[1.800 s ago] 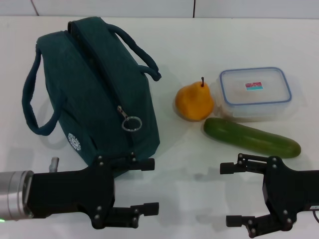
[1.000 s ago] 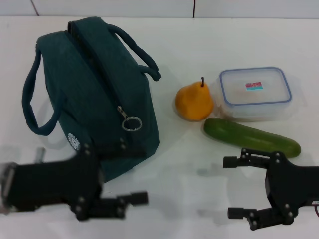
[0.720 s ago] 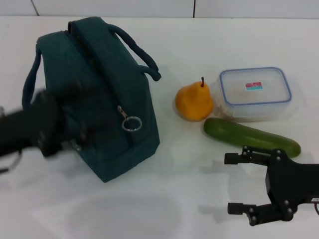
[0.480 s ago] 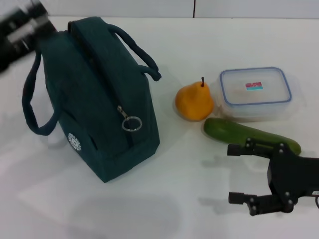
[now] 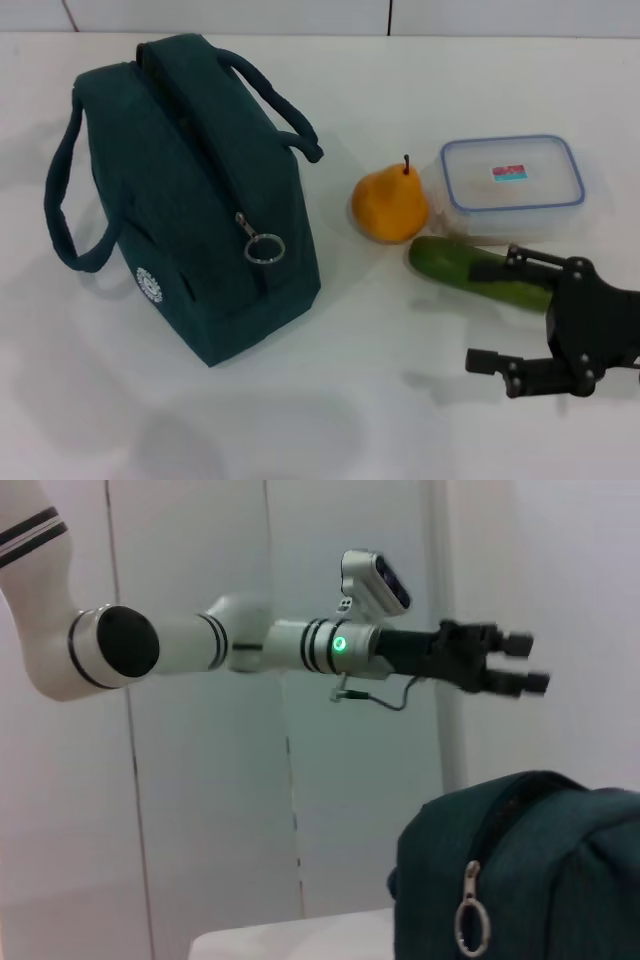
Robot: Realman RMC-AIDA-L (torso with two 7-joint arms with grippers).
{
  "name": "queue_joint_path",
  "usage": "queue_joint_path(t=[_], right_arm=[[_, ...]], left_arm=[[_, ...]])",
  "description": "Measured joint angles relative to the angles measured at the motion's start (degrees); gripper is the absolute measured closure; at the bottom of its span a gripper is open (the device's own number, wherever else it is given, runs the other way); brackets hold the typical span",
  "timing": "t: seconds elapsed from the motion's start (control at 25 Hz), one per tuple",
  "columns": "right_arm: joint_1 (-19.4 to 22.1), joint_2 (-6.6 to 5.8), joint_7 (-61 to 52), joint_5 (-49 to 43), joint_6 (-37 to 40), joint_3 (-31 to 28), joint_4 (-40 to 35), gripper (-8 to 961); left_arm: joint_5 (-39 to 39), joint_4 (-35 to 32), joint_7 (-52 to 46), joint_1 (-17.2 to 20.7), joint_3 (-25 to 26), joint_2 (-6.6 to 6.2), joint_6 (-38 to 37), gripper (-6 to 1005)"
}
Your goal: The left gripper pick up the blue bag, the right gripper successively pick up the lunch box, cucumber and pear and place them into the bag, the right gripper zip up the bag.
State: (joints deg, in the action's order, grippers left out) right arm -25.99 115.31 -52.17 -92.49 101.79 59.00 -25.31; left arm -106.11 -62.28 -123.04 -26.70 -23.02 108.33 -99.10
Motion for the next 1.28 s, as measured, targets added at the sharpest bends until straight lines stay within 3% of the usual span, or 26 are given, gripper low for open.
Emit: queue_joint_path(t=[0.2, 0.32, 0.48, 0.92, 1.28], right_arm=[[0.3, -0.02, 0.0, 0.3, -0.1, -1.7, 0.0, 82], [0.4, -0.2, 0.0, 0.5, -0.1, -2.1, 0.0, 83], [0.6, -0.31, 0.0, 0.6, -0.1, -3.1, 0.0, 83], [0.4, -0.51, 0.4, 0.7, -0.9, -4.1, -0.2, 83], [0.1, -0.53, 0.6, 0.6, -2.5, -4.2, -0.4, 83]], left_arm=[[-13.5, -14.0, -18.7, -0.7, -8.3, 0.05, -1.1, 232], [-15.9, -20.0, -27.5, -0.1, -13.5, 0.25, -3.7, 233], [-16.3, -24.0, -34.5, 0.2, -15.9, 0.53, -7.3, 233], [-20.1, -24.3, -38.0, 0.5, -19.3, 3.5, -8.2, 235], [-20.8, -23.4, -38.7, -0.1, -21.3, 4.66, -8.1, 236]])
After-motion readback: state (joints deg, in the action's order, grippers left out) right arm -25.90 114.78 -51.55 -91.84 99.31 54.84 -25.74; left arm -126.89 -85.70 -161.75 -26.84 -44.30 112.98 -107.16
